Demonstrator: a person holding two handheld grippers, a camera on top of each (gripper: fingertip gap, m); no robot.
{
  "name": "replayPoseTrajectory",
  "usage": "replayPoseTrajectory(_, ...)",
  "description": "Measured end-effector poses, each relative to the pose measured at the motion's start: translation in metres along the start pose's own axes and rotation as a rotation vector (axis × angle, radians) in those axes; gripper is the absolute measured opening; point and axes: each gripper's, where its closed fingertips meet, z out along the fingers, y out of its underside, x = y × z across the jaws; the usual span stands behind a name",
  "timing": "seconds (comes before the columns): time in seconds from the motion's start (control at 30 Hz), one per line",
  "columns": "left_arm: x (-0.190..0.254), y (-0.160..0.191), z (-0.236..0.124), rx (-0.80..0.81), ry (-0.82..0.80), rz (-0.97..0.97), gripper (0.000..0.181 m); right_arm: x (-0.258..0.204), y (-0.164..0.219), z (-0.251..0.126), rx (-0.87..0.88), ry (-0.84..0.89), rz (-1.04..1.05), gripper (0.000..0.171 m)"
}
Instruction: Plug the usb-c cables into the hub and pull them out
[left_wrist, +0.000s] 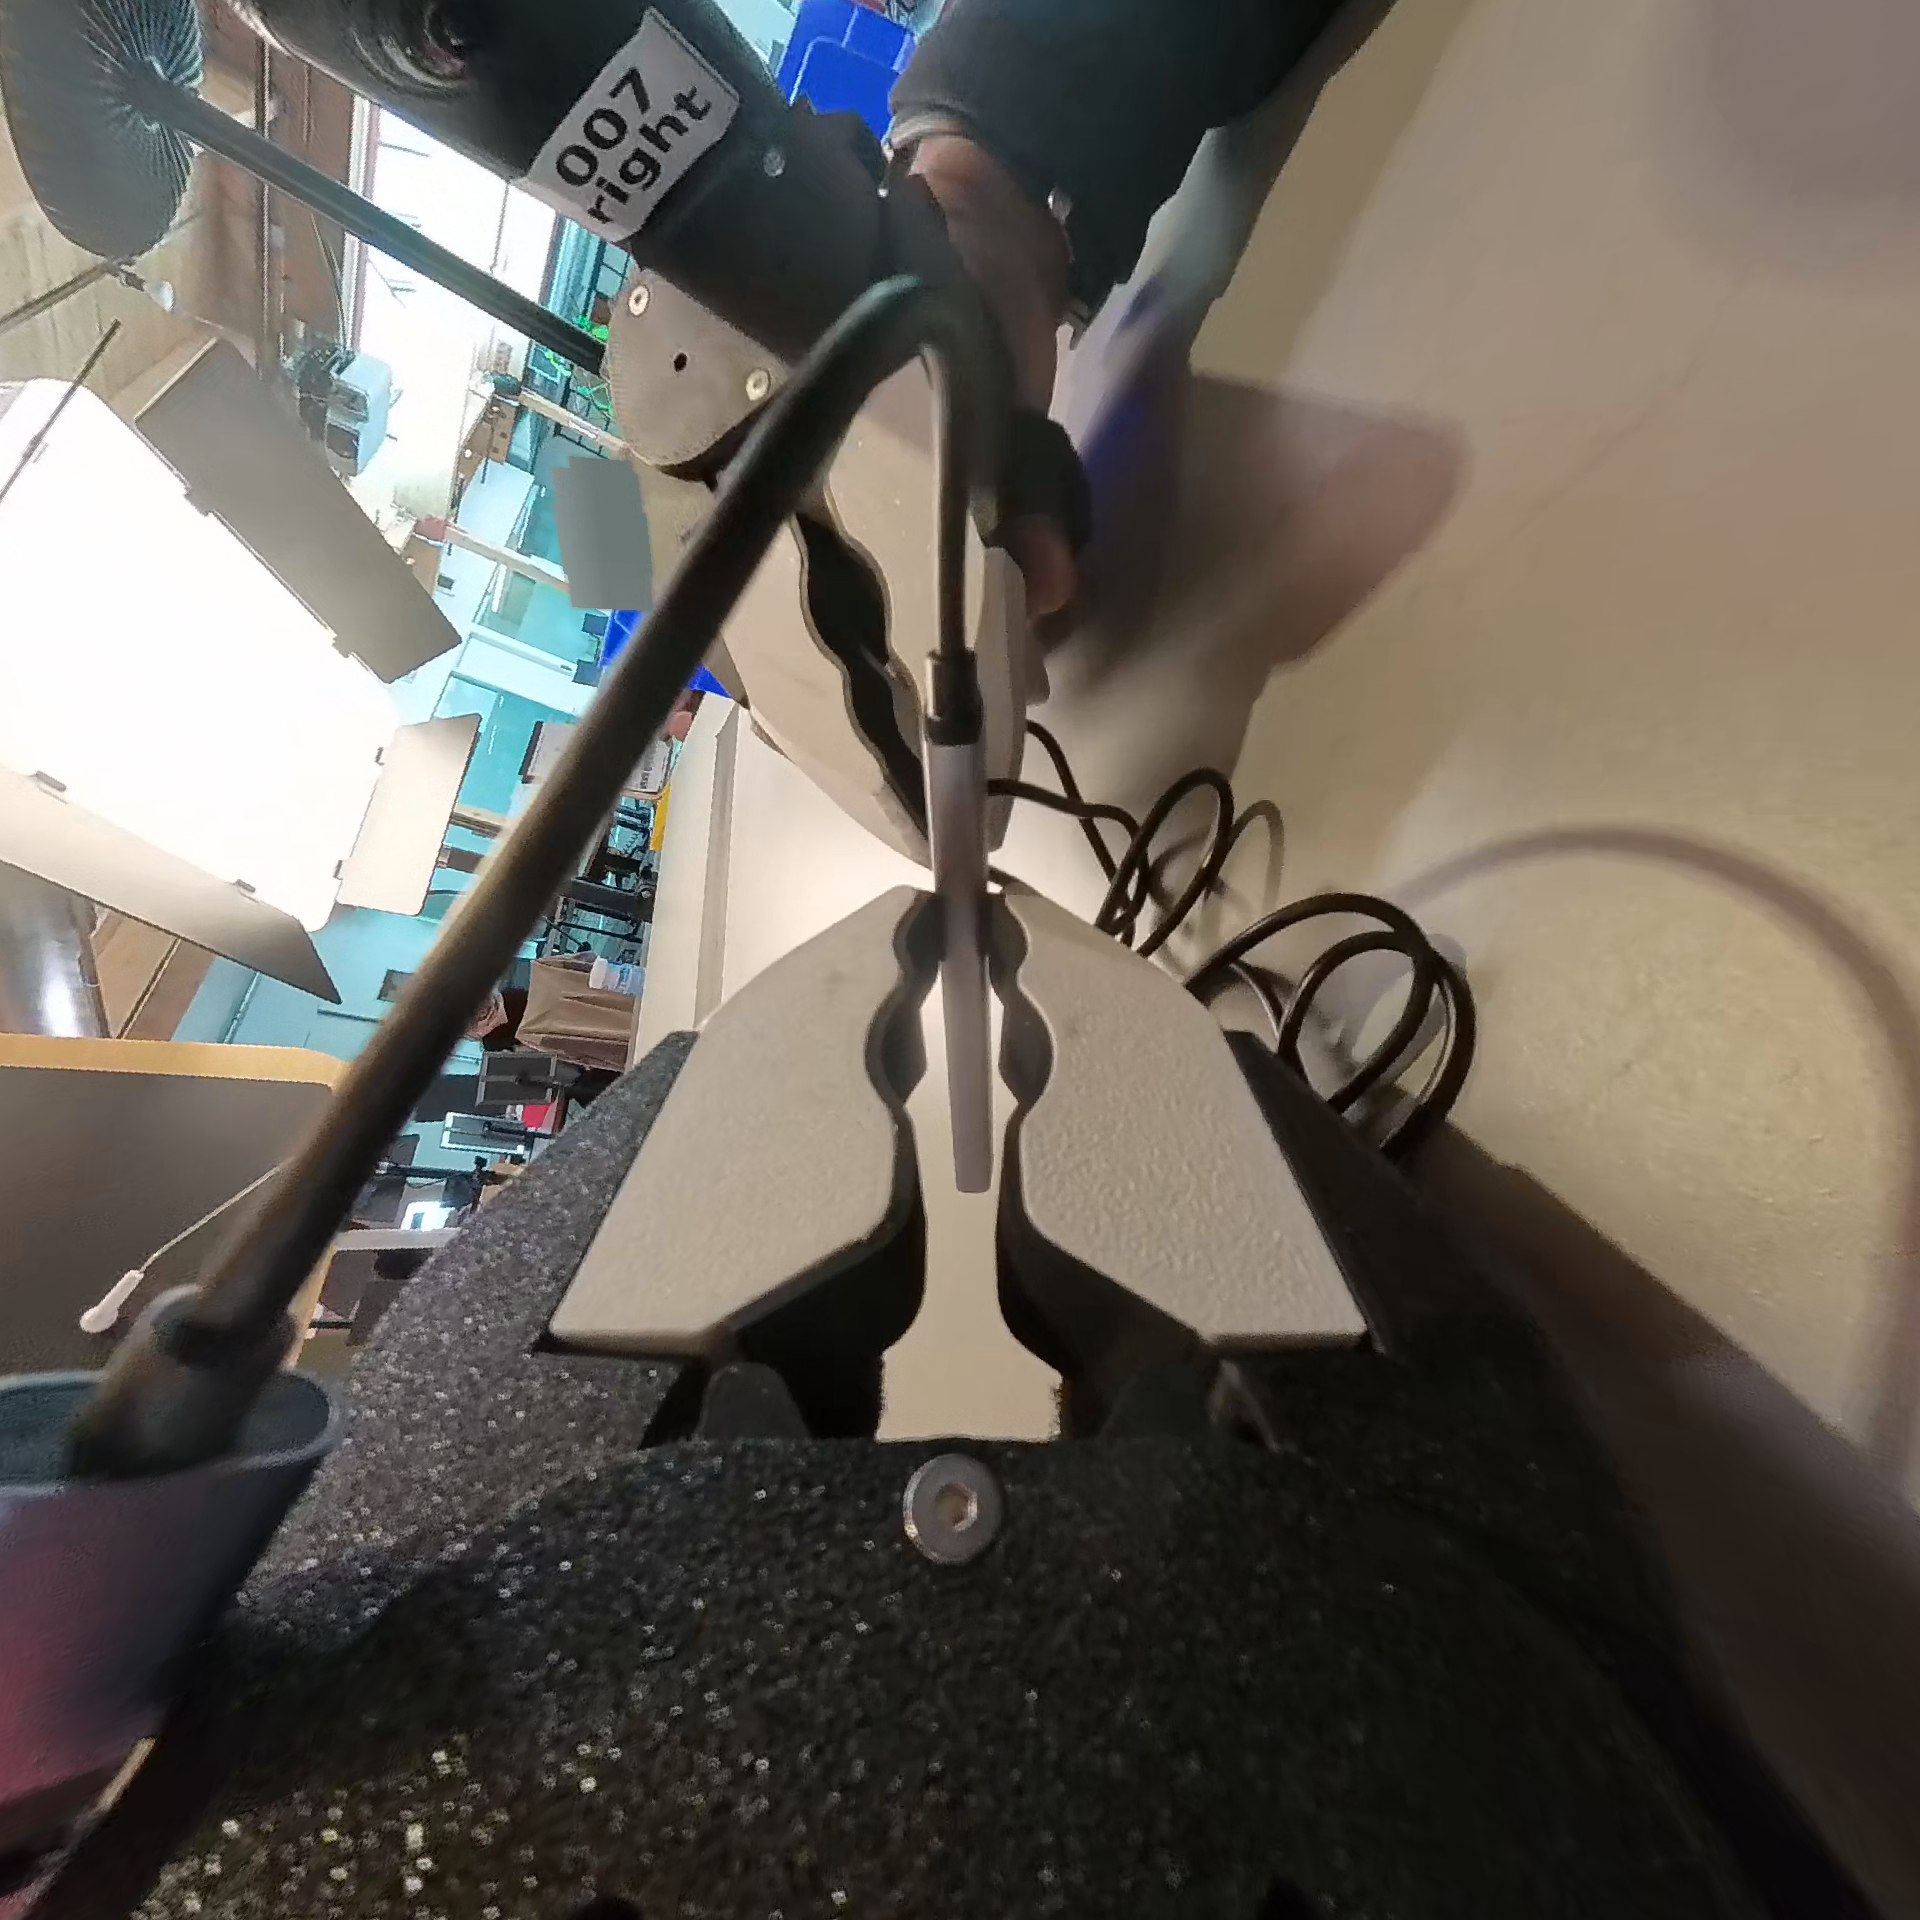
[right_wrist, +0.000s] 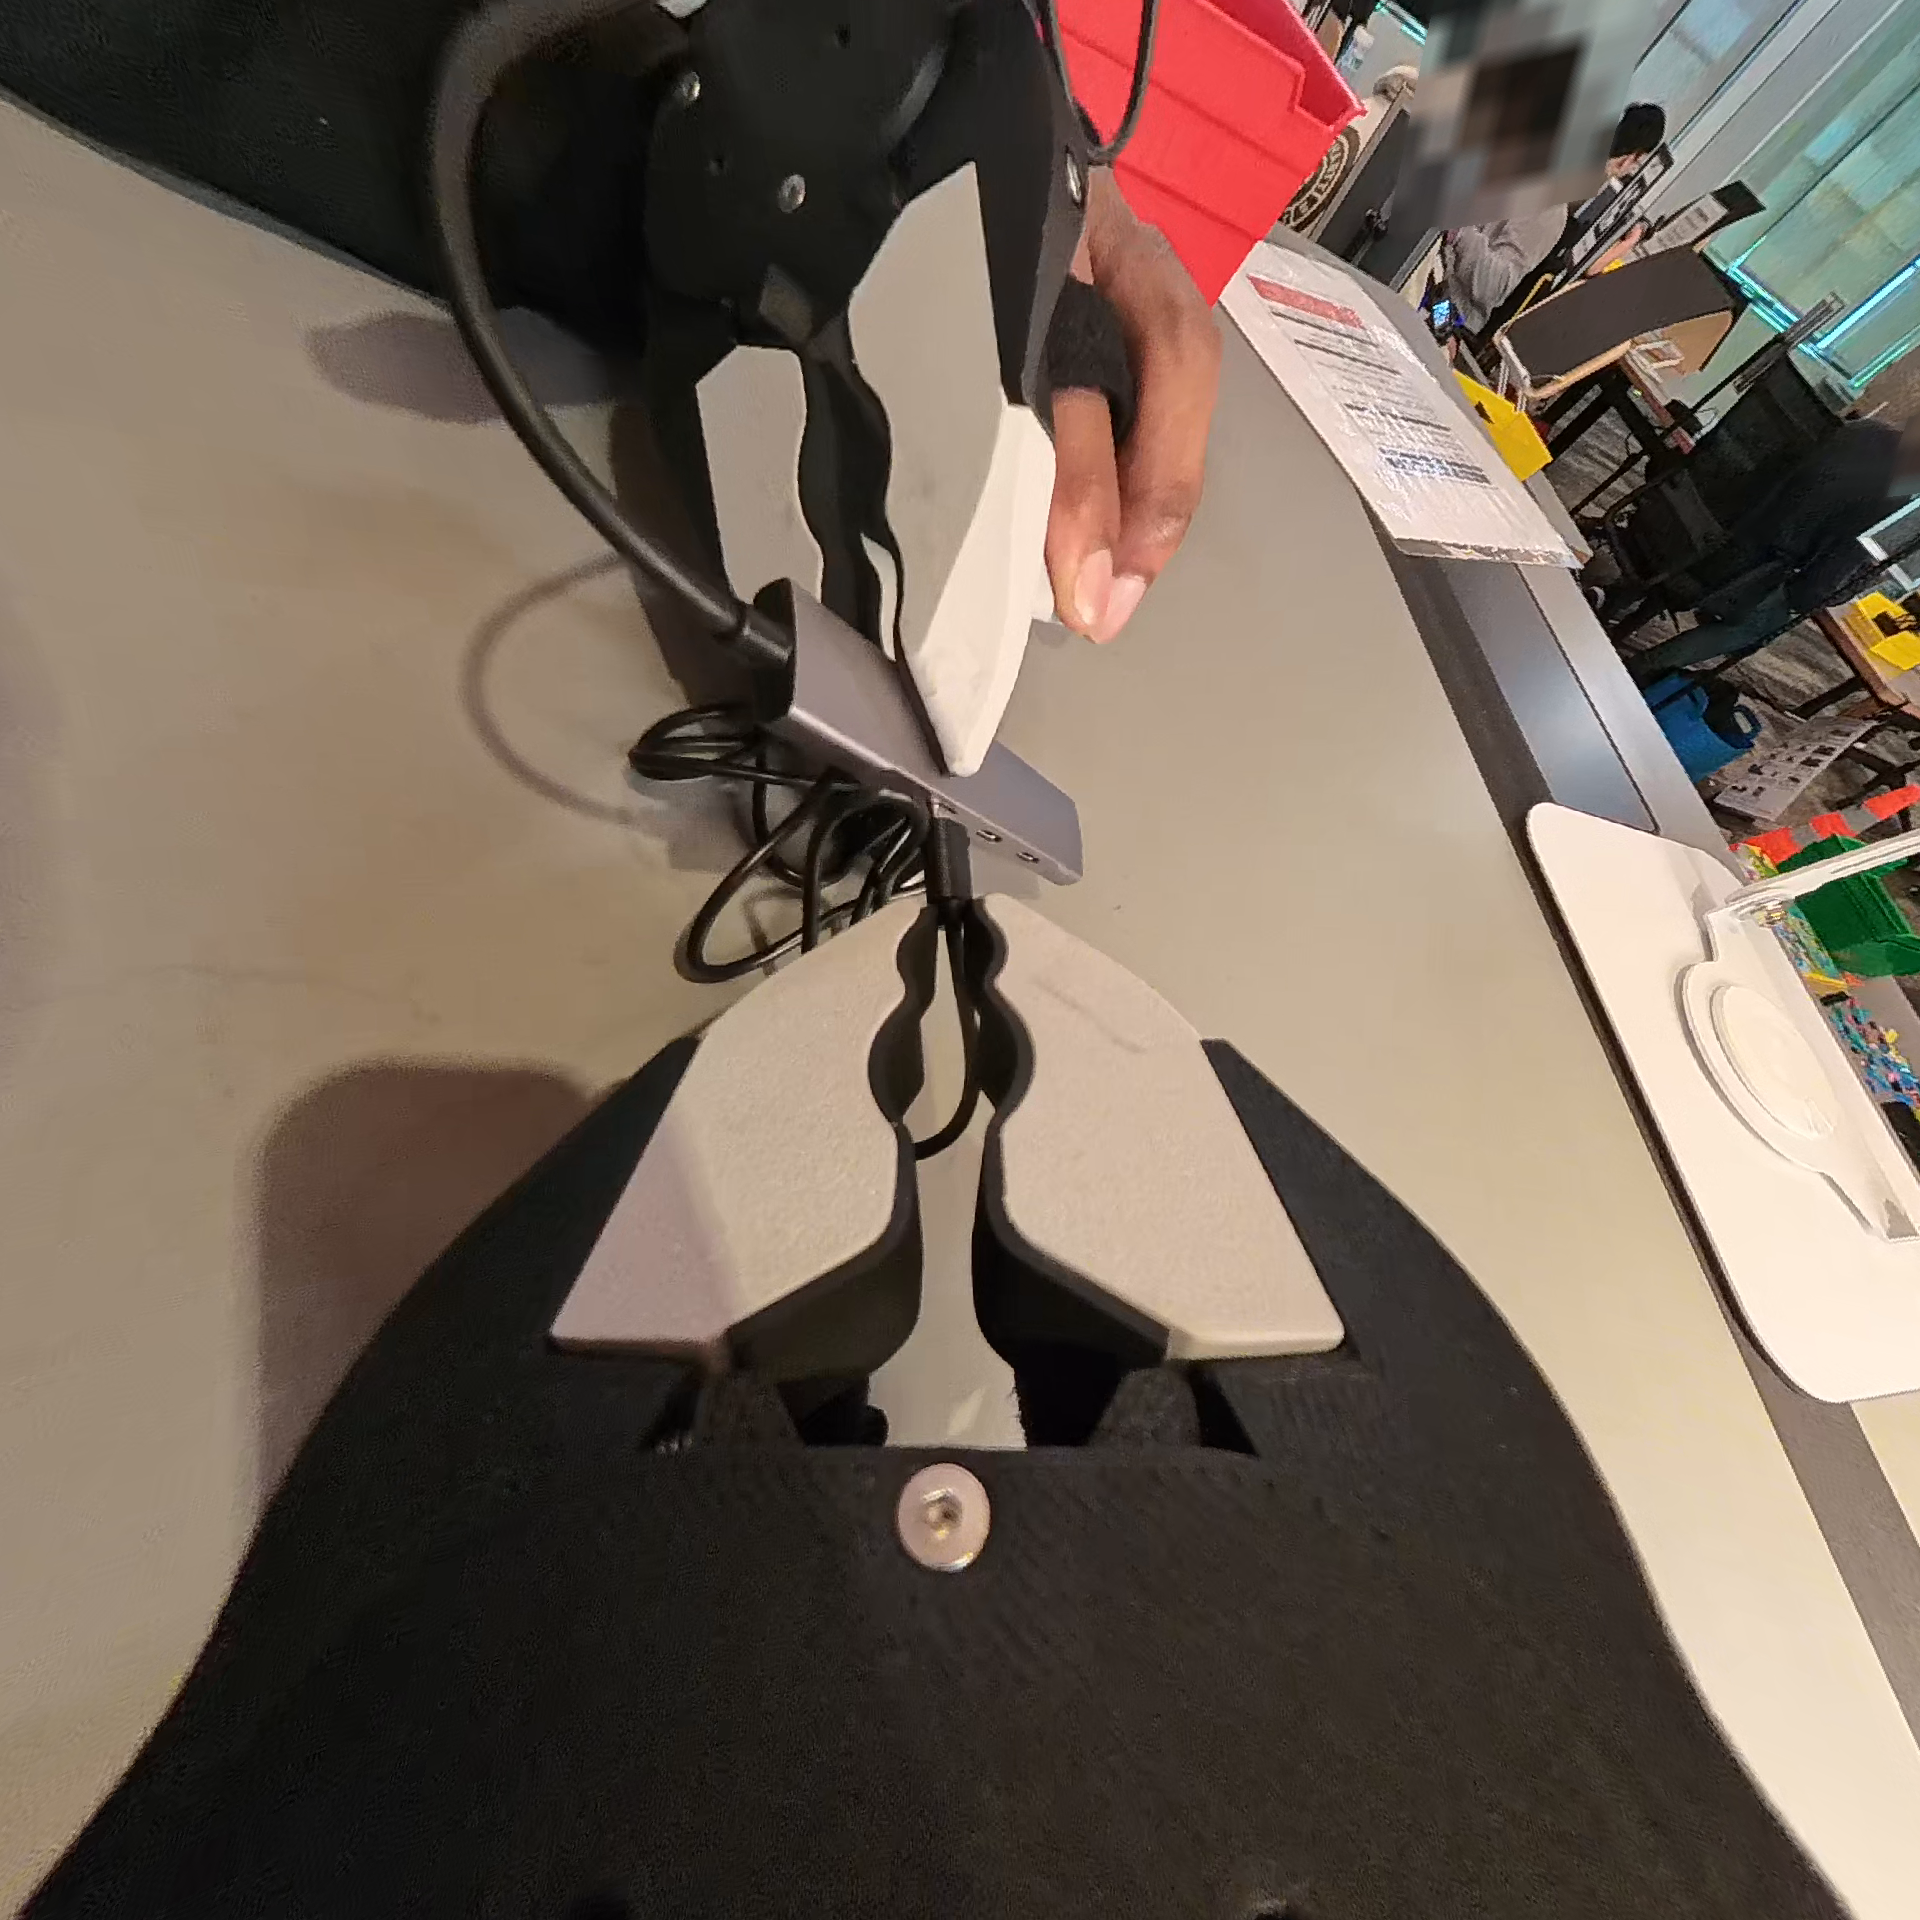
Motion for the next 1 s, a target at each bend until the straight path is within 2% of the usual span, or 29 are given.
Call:
replayPoseTrajectory(0.03, 0.0, -0.001, 0.0, 0.006, 0.0, -0.009, 0.01, 0.0, 0.0, 0.0, 0.002, -0.001, 0.0, 0.005)
replayPoseTrajectory(0.53, -0.003, -0.02, 0.003, 0.124, -0.003, -0.105, 0.011, -0.003, -0.005, 0.005, 0.004, 0.017, -0.036, 0.004)
replayPoseTrajectory(0.83, -0.005, -0.012, 0.0, 0.092, -0.021, -0.108, 0.01, 0.002, -0.004, 0.004, 0.008, 0.046, -0.038, 0.004)
replayPoseTrajectory(1.0, -0.005, 0.003, -0.001, 0.016, -0.036, -0.092, 0.01, 0.005, -0.005, 0.0, 0.029, 0.055, -0.027, 0.003)
